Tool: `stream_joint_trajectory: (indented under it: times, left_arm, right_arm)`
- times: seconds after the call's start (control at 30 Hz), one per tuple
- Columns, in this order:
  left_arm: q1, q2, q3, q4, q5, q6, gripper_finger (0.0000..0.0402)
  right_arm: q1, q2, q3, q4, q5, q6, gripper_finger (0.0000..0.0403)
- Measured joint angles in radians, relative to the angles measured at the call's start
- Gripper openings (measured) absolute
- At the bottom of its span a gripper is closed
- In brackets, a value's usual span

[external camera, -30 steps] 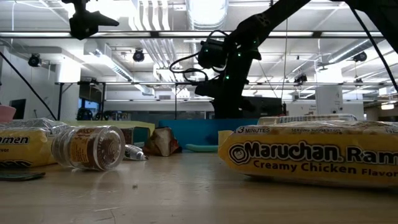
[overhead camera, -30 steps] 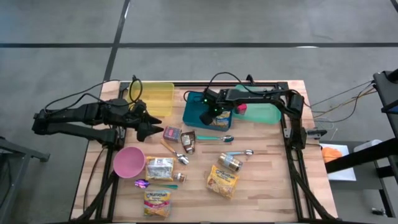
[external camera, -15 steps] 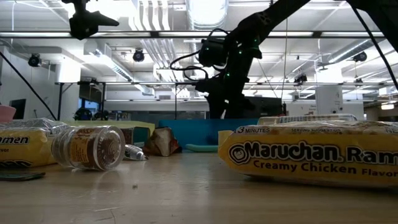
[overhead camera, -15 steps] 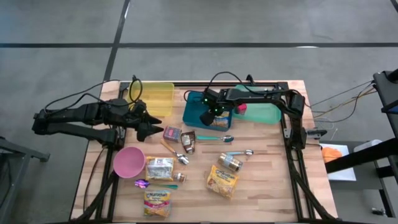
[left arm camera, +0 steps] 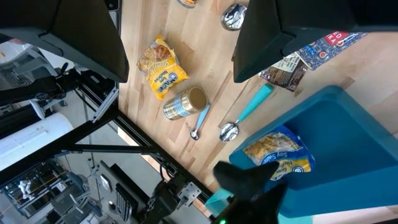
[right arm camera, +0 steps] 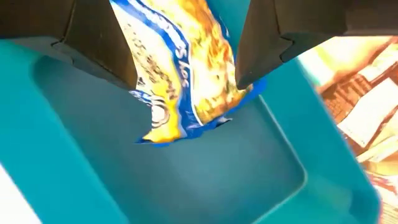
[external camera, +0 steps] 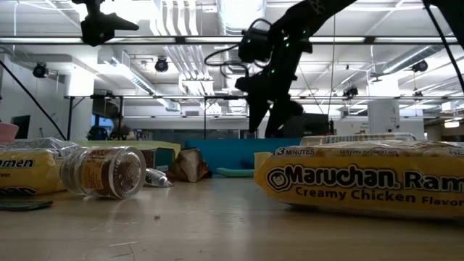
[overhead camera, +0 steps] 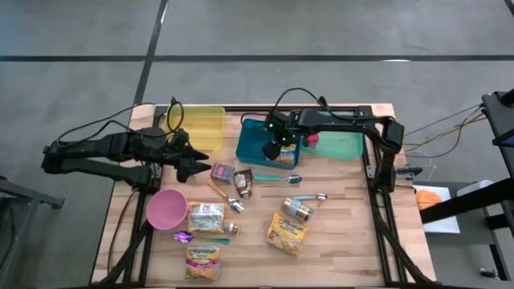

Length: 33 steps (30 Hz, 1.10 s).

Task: Pick & Place Food Item
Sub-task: Put the golden seasoning bottle into the light green bin

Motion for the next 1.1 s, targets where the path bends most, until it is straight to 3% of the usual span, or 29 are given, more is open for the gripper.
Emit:
stream_joint_trajectory:
  times: [0.2, 0.4, 0.7, 0.87, 1.1]
  left_arm:
    - [0.000, 0.000, 0.000, 0.000, 0.000, -0.010, 0.0296]
    - [0.000, 0.000, 0.000, 0.000, 0.000, -0.022, 0.0296]
    - [0.000, 0.000, 0.000, 0.000, 0.000, -0.022, 0.0296]
    - [0.000, 0.000, 0.000, 0.000, 0.001, -0.022, 0.0296]
    - [0.000, 0.000, 0.000, 0.000, 0.023, -0.021, 0.0296]
  right_arm:
    - [0.061, -0.104, 0.000, -0.158, 0.004, -0.045, 0.0269]
    - [0.267, -0.198, -0.015, -0.345, 0.065, -0.023, 0.0269]
    - [0.514, -0.305, -0.109, -0.343, 0.092, 0.276, 0.0269]
    - [0.640, -0.311, -0.174, -0.284, 0.110, 0.310, 0.0269]
    - [0.726, -0.297, -0.232, -0.197, 0.168, 0.482, 0.0269]
